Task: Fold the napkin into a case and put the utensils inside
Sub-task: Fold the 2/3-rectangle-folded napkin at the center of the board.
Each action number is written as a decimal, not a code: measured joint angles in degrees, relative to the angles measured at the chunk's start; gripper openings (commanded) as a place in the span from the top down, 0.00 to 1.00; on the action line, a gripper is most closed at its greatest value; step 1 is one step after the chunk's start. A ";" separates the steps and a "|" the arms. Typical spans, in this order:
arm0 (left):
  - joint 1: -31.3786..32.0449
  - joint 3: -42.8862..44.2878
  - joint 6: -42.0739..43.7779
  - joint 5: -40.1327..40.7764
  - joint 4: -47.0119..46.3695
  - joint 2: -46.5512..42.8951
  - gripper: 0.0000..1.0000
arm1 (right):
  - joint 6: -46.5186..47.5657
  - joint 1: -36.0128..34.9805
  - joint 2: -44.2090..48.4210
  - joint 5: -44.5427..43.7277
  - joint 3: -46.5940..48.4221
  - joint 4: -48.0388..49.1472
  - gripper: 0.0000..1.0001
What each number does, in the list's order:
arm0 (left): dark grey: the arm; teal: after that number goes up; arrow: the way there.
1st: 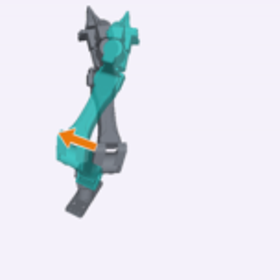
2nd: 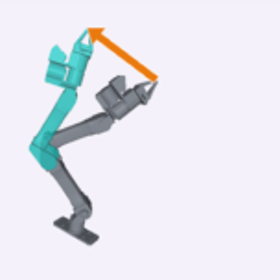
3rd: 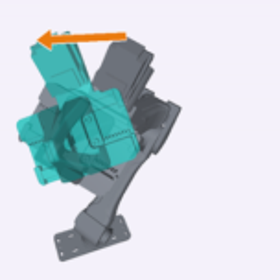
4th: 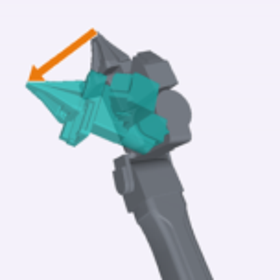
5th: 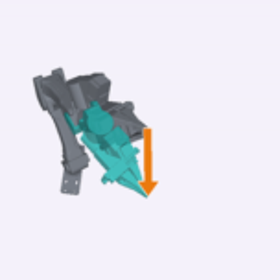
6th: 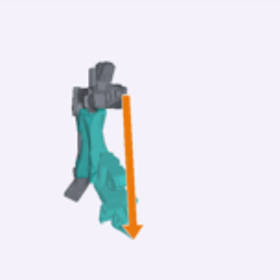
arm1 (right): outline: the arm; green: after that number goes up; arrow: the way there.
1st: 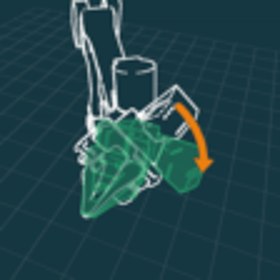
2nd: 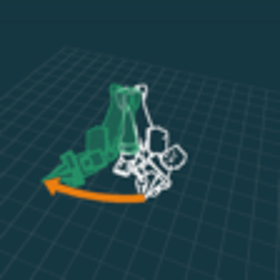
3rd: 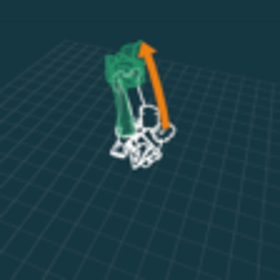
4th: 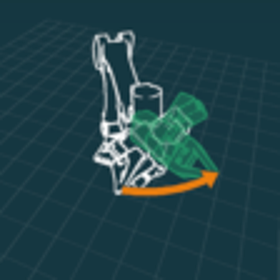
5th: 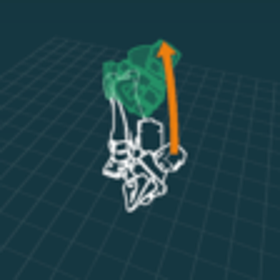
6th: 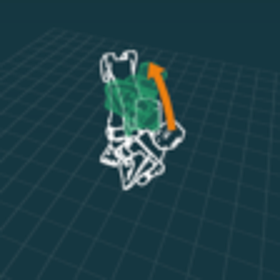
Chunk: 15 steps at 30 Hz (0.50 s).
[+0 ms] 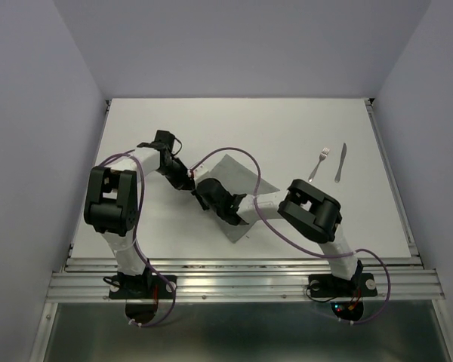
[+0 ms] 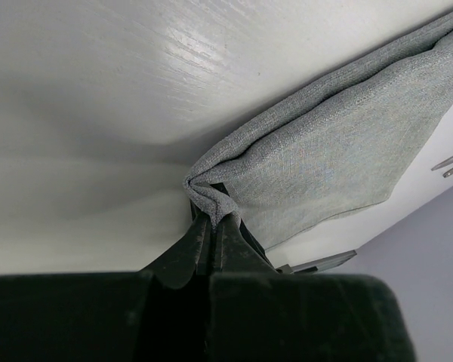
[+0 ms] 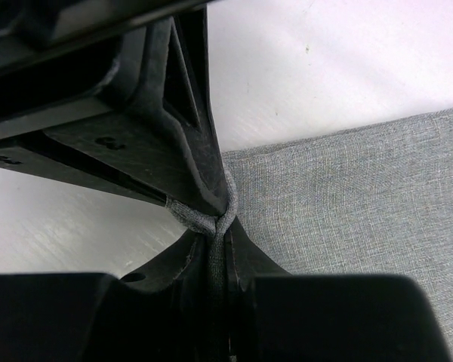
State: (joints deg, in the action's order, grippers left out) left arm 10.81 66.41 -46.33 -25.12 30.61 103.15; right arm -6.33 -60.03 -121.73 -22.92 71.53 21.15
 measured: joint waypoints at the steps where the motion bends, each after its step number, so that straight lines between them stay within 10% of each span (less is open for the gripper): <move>1: -0.04 -0.35 0.20 -0.20 -0.42 -0.11 0.88 | -0.46 0.15 0.02 0.55 -0.04 -0.02 0.99; 6: -0.09 -1.01 1.20 -1.18 -1.88 -0.28 0.64 | -3.02 1.22 0.63 3.82 -0.61 -0.04 0.99; 15: -0.07 -2.23 1.70 -3.52 -4.28 -1.44 0.63 | -9.29 4.17 1.97 11.13 -2.32 0.39 0.99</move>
State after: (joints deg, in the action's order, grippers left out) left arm 10.74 64.18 -44.62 -28.64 26.33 101.71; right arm -15.62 -55.86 -119.77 -11.79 69.21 21.54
